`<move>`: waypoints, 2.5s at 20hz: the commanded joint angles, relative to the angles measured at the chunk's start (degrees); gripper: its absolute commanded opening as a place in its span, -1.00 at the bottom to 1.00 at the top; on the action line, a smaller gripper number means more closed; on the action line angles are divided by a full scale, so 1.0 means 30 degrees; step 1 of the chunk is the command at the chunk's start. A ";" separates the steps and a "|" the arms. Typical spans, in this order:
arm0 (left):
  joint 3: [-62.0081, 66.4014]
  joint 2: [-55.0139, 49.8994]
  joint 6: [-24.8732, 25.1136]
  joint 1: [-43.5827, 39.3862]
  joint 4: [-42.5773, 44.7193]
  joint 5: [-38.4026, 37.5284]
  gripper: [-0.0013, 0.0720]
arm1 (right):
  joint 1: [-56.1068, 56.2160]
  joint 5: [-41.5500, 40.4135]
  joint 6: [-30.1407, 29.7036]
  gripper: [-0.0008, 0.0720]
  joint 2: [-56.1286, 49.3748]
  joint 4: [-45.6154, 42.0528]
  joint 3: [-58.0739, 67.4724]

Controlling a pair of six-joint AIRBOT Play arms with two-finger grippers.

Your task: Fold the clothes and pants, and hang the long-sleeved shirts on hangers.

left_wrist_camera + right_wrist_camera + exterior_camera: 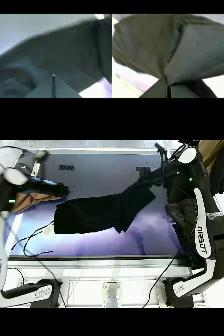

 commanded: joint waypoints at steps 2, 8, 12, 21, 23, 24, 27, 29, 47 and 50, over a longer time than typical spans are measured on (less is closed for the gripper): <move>-0.0007 -0.2922 0.0495 -0.4896 -0.0255 0.1625 -0.91 | 0.0299 -0.4874 0.0153 -0.96 -0.0350 0.2674 -0.0015; 0.0000 -0.3745 0.0036 -0.6288 -0.0262 0.4350 -0.91 | 0.0146 -0.7796 0.1617 -0.96 -0.1180 0.2623 -0.0015; 0.0000 -0.3767 -0.0022 -0.5515 -0.0262 0.4350 -0.91 | 0.0051 -0.7716 0.3126 -0.96 -0.2018 0.2062 -0.0015; 0.0000 -0.6069 -0.0954 -0.5078 -0.0262 0.4663 -0.91 | 0.2200 -0.7133 0.2353 -0.96 -0.2186 0.2244 0.2055; 0.0000 -0.6688 -0.0947 -0.5027 -0.0240 0.4787 -0.91 | 0.3155 -0.6637 0.2157 -0.96 -0.2273 0.2120 0.2076; 0.0000 -0.6768 -0.0969 -0.4903 0.0087 0.4779 -0.91 | 0.3708 -0.6098 0.2149 -0.96 -0.2470 0.2004 0.2069; 0.0007 -0.5603 -0.3738 -0.3417 0.3803 0.4473 -0.91 | 0.5064 -0.5078 0.2186 -0.96 -0.3337 0.1326 0.2069; 0.0007 -0.3767 -0.5100 -0.1494 0.6710 0.3759 -0.91 | 0.5894 -0.4881 0.2572 -0.96 -0.4080 0.1341 0.2069; -0.0022 0.4240 -0.5450 0.6309 0.7461 0.2514 -0.91 | 1.2728 -1.5781 -0.4794 0.33 -0.8233 1.3457 0.2754; -0.0022 0.4240 -0.5450 0.6309 0.7461 0.2499 -0.91 | 1.0571 -1.3457 -0.5020 0.32 -0.7504 1.1409 0.2761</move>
